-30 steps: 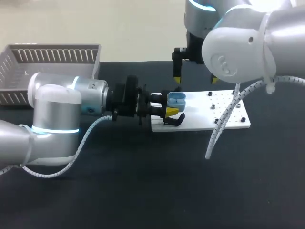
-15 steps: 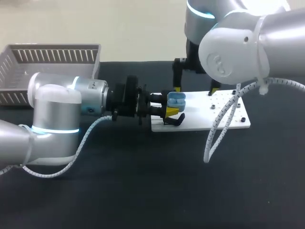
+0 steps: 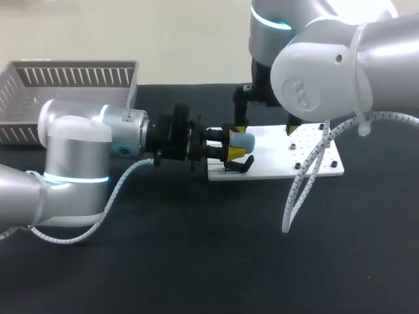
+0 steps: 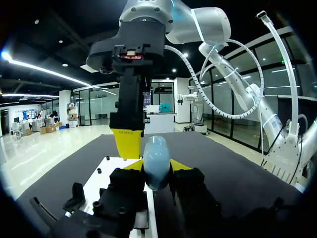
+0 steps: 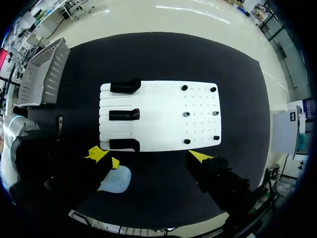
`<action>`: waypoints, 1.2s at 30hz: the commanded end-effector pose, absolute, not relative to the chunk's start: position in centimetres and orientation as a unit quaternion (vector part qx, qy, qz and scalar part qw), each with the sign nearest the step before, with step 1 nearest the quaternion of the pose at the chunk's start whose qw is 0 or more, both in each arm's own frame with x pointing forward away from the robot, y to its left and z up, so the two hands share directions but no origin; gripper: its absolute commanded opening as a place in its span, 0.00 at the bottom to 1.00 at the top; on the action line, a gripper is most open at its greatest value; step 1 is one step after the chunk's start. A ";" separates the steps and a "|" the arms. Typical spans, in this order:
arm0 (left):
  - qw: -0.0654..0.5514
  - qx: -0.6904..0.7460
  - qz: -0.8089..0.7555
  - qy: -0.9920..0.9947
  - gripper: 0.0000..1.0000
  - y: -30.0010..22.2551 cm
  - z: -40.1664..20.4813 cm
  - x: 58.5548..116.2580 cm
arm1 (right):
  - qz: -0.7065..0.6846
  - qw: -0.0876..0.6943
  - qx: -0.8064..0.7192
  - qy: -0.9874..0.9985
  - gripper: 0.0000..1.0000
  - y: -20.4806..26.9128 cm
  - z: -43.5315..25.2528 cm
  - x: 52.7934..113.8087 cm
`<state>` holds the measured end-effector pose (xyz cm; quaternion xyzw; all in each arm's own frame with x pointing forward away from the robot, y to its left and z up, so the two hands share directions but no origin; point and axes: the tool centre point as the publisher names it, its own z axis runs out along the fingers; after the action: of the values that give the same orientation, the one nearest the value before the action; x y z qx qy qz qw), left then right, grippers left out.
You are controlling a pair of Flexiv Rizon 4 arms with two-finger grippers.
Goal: Pick up each earbud case from the left stands, insert the matching earbuds, close the lid, and place the case in the box.
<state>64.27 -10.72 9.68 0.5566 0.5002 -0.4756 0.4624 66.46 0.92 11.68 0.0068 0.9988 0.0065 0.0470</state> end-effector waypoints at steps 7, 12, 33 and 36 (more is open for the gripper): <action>0.464 0.556 -0.474 0.501 0.00 -10.7 9.7 64.1 | 0.016 0.162 0.019 0.986 1.00 -0.3 16.2 64.6; 0.464 0.556 -0.474 0.501 0.00 -10.7 9.7 64.1 | 0.021 0.203 -0.016 0.979 1.00 0.2 19.0 62.3; 0.490 0.507 -0.430 0.563 0.00 -6.6 14.1 61.4 | 0.050 0.231 -0.056 0.970 1.00 -0.4 21.0 58.6; 0.504 0.488 -0.405 0.587 0.00 -4.8 14.4 61.5 | 0.050 0.231 -0.056 0.970 1.00 -0.4 21.0 58.6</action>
<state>63.38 -6.68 13.41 0.5259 0.5498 -0.4528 0.4650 58.83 -0.24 21.27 -0.0589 0.9771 0.0472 0.1991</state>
